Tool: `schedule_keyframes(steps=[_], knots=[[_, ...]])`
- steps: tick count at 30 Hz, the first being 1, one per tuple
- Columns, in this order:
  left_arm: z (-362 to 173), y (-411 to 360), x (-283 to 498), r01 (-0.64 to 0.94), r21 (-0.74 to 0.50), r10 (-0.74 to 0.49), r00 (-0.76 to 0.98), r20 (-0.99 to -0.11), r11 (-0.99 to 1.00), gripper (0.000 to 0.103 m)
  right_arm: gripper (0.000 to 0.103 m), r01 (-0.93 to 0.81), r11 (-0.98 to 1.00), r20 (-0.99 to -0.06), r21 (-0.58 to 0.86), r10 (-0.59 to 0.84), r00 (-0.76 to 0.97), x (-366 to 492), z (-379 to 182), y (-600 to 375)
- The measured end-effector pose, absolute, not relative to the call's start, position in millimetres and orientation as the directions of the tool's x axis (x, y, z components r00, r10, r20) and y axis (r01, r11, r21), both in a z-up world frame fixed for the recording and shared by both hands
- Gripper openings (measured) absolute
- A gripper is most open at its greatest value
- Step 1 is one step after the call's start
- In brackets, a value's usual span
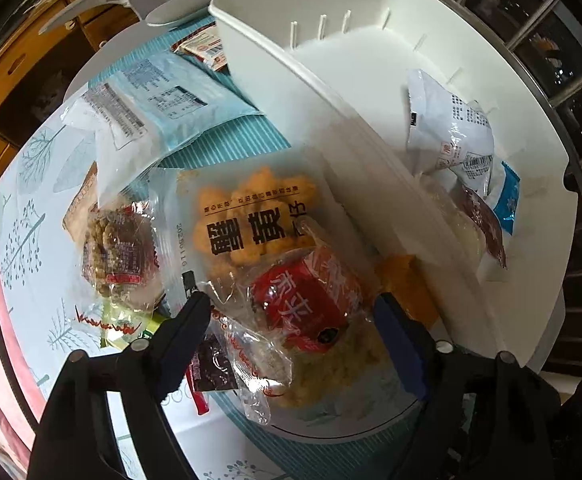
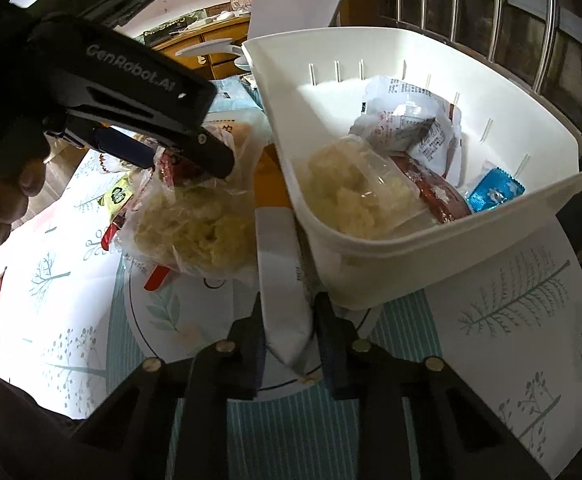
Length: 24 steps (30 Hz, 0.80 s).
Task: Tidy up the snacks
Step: 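Grasp the red-labelled pastry bag with the left tool while the right tool grasps the orange oat bar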
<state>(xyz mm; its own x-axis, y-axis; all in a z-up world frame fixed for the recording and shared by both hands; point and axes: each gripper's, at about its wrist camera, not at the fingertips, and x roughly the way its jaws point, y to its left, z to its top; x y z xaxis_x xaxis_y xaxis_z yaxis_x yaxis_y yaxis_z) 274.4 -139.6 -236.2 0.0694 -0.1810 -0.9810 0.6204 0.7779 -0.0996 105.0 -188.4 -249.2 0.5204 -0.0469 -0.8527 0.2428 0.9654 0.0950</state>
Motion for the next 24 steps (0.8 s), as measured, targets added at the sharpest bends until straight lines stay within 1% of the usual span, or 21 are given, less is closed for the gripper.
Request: schedule_keyframes(steps=[1,9,16,24], knots=[[-235.9,-140.6,273.2,0.624,-0.1,-0.182,0.07,-0.981,0.775,0.075,0.021,0.24,0.966,-0.853,0.097,-0.043,0.52,105.2,-249.6,-188.9],[-232.9,-140.7,268.4,0.611,-0.106,-0.197,0.084,-0.977,0.785,0.066,0.019,0.234,0.967,-0.861,0.097,-0.036,0.507,105.5,-249.8,-189.6],[-229.7,-133.8,264.0,0.6,-0.102,-0.191,0.086,-0.978,0.793,0.065,0.017,0.228,0.965,-0.876,0.131,0.005,0.482,103.0,-248.9,-191.8],[-216.1,-108.8,254.8,0.576,-0.121,-0.191,0.062,-0.98,0.808,0.064,0.016,0.234,0.964,-0.896,0.124,0.008,0.445,94.9,-241.1,-184.6]])
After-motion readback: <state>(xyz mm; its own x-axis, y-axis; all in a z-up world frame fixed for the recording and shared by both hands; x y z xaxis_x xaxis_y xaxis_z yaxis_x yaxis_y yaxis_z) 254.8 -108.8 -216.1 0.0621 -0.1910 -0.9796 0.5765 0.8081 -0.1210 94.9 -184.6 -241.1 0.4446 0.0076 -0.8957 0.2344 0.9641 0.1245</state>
